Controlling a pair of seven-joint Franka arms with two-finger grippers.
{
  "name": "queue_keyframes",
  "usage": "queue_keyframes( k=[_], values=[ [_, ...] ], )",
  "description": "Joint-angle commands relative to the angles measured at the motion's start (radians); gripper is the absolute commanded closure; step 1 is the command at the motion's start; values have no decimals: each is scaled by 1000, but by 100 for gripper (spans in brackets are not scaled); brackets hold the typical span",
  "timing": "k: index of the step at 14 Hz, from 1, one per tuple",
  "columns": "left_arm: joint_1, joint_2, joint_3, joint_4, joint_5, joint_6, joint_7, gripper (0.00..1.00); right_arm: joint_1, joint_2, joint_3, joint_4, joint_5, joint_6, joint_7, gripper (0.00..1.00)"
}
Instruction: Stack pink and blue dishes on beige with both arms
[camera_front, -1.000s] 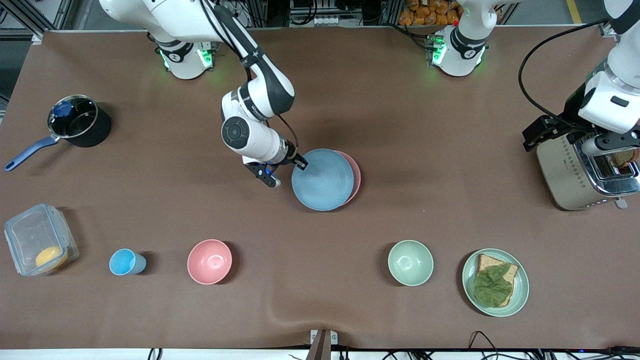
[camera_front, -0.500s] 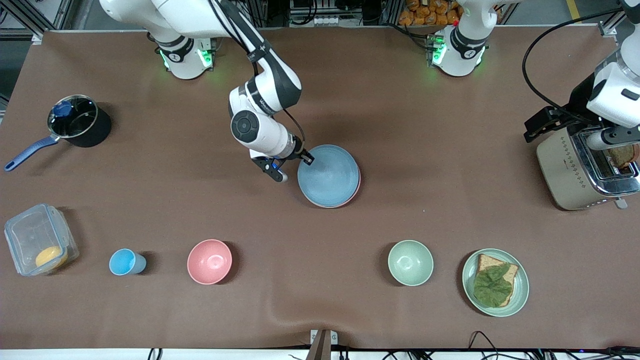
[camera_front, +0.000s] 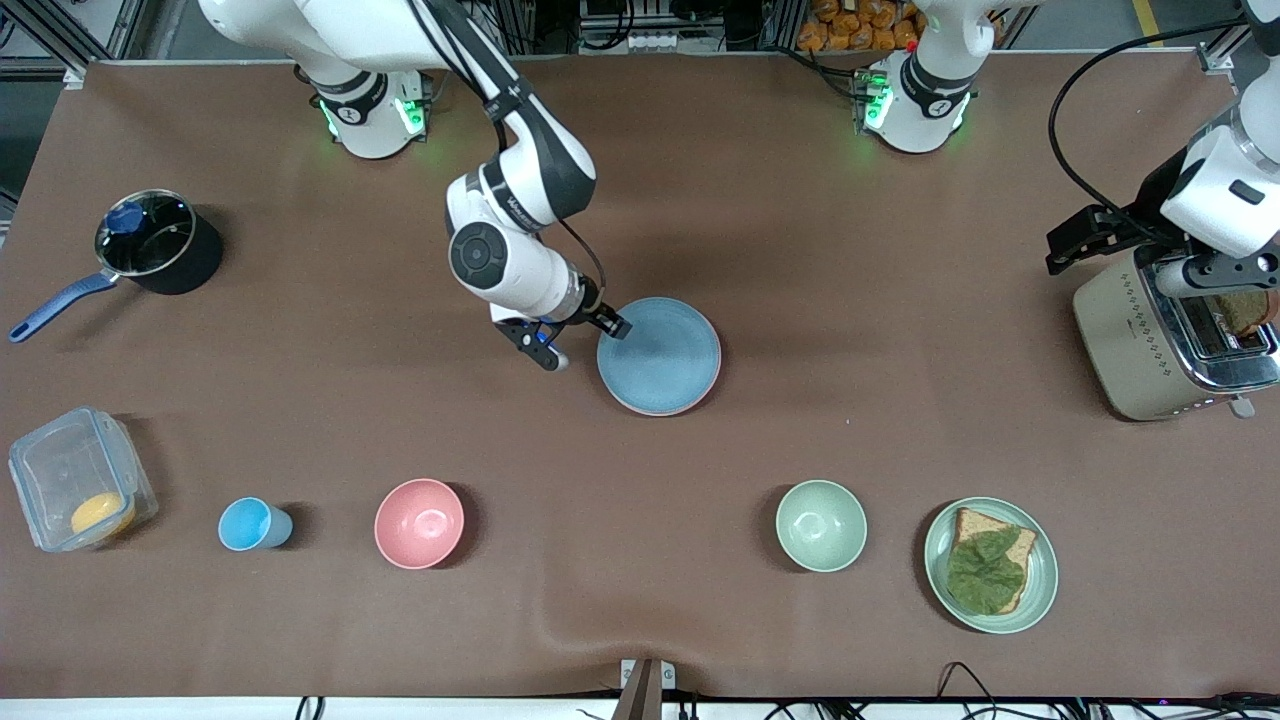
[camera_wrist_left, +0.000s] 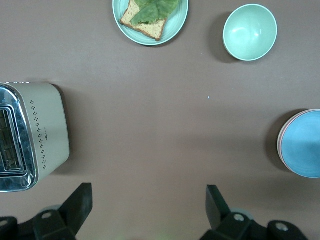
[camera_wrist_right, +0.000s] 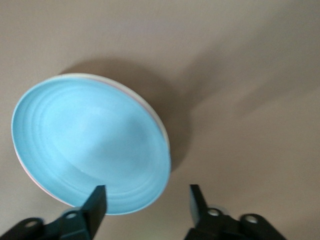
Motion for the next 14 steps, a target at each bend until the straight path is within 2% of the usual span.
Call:
queue_keyframes(
  k=[1, 3, 7, 10, 14],
  values=[
    [-2, 6, 6, 18, -22, -24, 12, 0, -97, -92, -12, 3, -92, -189, -153, 0],
    [-2, 4, 6, 10, -22, -22, 14, 0, -180, -133, -17, -22, -163, -258, -325, 0],
    [-1, 6, 6, -2, -22, -5, 14, 0, -344, -167, -18, -40, -342, -354, -537, 0],
    [-1, 3, 6, 7, -24, -5, 12, 0, -487, -288, -18, -150, -355, -358, -793, 0],
    [-1, -2, 8, 12, -25, -5, 7, 0, -593, -443, -18, -243, -439, -364, -925, 0]
  ],
)
